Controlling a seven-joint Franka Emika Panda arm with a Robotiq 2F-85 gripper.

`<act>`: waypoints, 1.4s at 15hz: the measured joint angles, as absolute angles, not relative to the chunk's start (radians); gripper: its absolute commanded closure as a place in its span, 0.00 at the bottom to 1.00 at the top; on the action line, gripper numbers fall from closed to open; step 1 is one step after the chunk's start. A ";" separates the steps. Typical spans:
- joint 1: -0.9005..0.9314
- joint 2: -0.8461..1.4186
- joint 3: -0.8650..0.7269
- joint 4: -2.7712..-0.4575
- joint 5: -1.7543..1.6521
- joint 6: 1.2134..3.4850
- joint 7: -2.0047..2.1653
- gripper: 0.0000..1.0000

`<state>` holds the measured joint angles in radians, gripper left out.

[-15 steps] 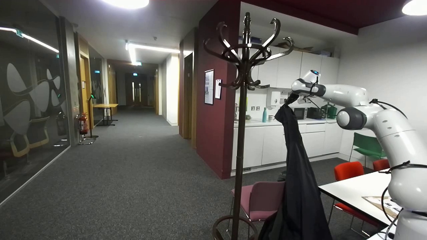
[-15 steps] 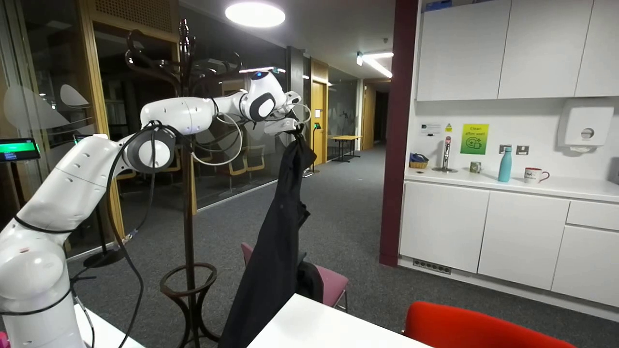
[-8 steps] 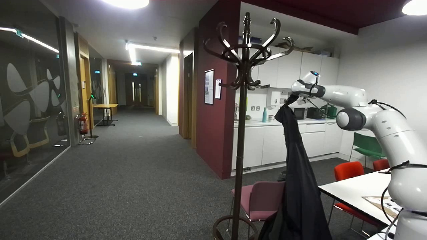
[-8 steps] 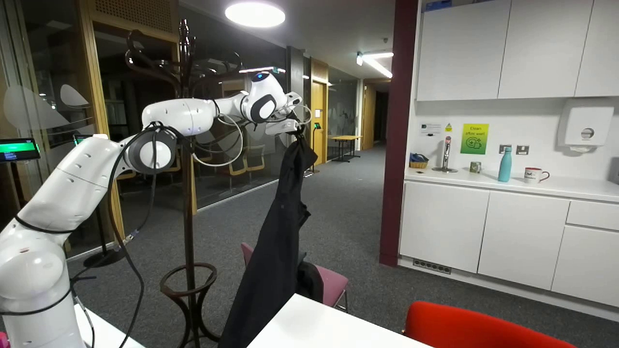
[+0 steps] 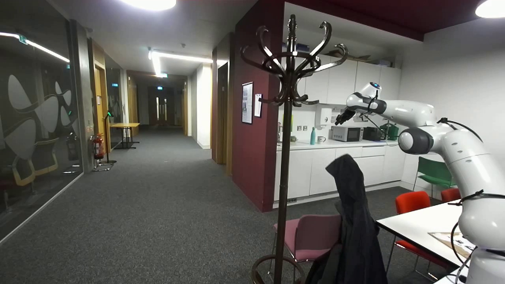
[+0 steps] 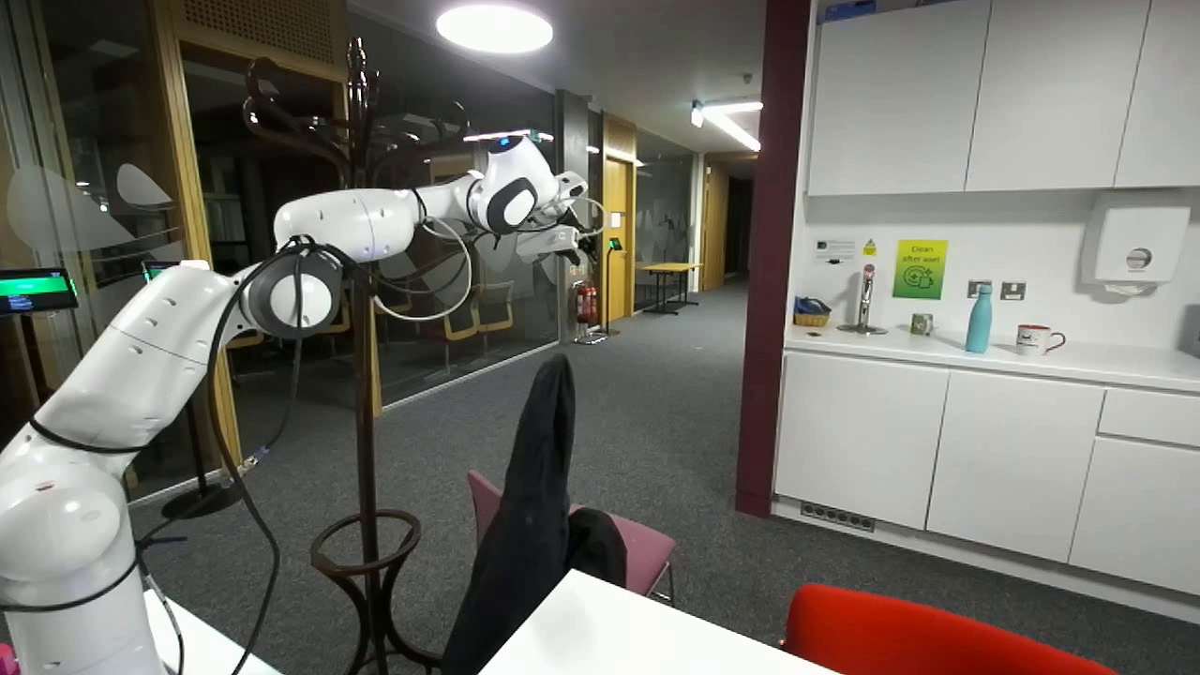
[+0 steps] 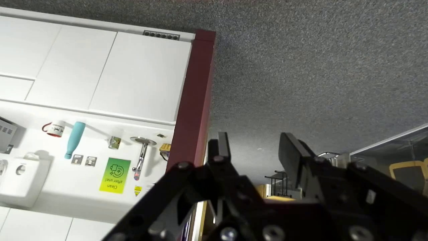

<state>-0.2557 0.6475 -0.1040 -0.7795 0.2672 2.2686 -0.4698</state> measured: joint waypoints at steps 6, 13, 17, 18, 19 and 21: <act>-0.265 0.648 -0.104 -0.764 0.281 2.269 -0.468 0.00; -0.275 0.644 -0.104 -0.737 0.304 2.269 -0.441 0.00; -0.277 0.610 -0.115 -0.710 0.301 2.241 -0.353 0.00; -0.277 0.596 -0.120 -0.707 0.300 2.219 -0.332 0.00; -0.277 0.579 -0.126 -0.707 0.300 2.191 -0.314 0.00; -0.278 0.542 -0.138 -0.706 0.300 2.125 -0.286 0.00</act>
<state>-0.2777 0.5421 -0.1377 -0.7065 0.3002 2.1250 -0.2863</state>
